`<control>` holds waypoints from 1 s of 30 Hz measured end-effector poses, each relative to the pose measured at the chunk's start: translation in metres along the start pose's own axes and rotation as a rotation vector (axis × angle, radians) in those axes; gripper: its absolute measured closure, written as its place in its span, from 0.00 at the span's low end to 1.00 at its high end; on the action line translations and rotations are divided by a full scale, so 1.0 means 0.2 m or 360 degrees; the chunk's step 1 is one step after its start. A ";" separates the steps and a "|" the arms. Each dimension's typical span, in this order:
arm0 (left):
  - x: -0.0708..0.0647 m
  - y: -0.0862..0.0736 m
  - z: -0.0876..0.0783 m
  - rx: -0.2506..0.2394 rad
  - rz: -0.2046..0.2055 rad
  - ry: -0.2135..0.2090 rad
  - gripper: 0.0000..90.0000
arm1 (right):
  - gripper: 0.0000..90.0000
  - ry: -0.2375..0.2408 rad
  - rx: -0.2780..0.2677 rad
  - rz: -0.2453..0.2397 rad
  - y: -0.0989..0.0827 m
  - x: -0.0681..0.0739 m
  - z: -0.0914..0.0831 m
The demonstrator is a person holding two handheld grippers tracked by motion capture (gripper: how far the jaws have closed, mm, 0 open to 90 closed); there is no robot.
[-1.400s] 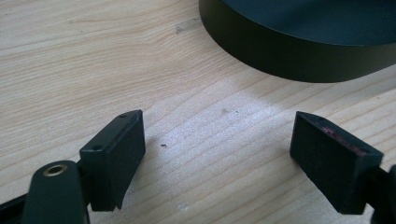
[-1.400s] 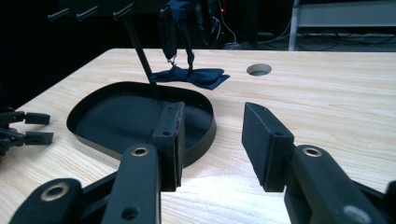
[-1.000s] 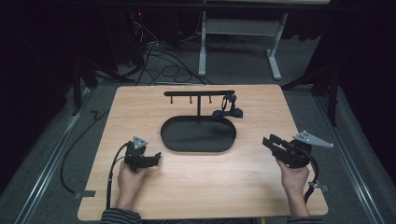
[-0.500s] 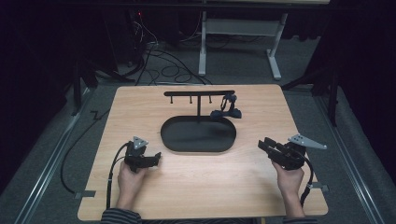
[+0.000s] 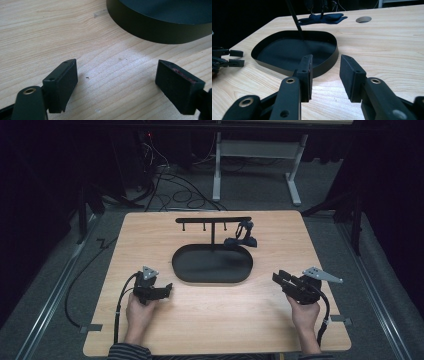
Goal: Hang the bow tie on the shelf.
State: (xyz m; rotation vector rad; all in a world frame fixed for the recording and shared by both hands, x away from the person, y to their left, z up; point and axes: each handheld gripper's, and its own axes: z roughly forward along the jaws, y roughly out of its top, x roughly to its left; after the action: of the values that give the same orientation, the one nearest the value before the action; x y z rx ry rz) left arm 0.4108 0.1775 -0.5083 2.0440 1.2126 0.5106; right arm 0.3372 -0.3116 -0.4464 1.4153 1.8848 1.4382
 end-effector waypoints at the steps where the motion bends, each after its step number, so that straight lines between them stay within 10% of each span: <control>1: 0.00 0.00 0.00 0.0000 0.0000 0.0000 0.21 | 0.72 0.0002 0.0003 -0.0003 0.00 0.00 0.00; 30: 0.00 0.00 0.00 0.0001 0.0000 0.0000 0.21 | 0.73 -0.0016 0.0199 -0.0117 -0.04 0.07 0.20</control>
State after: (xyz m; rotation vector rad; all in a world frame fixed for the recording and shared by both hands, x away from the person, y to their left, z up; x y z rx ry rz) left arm 0.4107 0.1775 -0.5082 2.0446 1.2128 0.5103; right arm 0.3590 -0.2793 -0.4663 1.3905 2.0293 1.2970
